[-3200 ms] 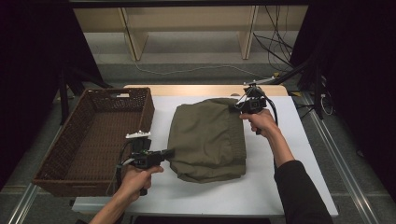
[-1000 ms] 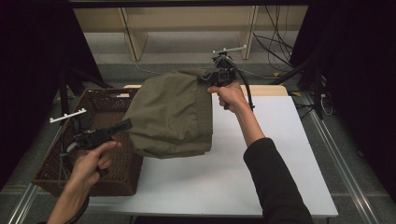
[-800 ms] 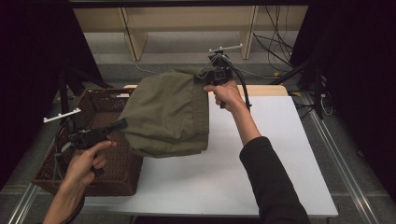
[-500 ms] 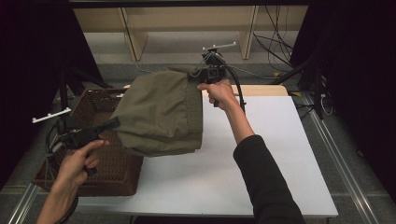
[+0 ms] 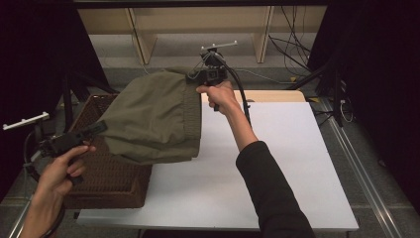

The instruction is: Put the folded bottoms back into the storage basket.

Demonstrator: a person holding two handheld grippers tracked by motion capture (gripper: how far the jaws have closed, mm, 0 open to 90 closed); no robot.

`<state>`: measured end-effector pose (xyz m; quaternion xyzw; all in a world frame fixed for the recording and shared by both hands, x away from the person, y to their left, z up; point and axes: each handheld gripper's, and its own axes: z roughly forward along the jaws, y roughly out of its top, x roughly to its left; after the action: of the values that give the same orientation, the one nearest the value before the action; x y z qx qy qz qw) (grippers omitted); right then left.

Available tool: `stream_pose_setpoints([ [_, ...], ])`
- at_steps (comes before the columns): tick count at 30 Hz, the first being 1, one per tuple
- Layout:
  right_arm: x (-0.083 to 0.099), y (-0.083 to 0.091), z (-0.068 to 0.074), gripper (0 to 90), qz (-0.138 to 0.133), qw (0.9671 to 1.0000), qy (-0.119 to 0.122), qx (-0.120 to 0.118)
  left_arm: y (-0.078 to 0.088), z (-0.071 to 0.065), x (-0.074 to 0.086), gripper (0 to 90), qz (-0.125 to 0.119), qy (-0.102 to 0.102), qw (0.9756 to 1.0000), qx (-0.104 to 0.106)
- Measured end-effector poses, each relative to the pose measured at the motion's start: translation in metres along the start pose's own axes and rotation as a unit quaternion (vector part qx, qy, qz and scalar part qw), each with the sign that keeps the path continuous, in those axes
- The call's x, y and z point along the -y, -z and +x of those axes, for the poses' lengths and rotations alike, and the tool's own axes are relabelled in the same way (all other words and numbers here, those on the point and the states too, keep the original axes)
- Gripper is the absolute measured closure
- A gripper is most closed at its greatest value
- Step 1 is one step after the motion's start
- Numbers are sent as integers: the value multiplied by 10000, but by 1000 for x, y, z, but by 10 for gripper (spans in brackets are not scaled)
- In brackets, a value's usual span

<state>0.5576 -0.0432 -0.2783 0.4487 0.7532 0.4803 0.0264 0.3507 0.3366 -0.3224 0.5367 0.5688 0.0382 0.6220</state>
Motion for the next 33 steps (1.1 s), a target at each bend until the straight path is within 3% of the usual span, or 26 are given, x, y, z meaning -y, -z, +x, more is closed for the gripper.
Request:
stream_pose_setpoints([
  [21, -9, -30, 42, 818, -9, 9997, 49, -226, 47, 29, -23, 864, -472, 478, 9977, 69],
  [33, -14, -42, 61, 817, 18, 9994, 144, -302, 66, 41, -29, 864, -658, 585, 9961, 80],
])
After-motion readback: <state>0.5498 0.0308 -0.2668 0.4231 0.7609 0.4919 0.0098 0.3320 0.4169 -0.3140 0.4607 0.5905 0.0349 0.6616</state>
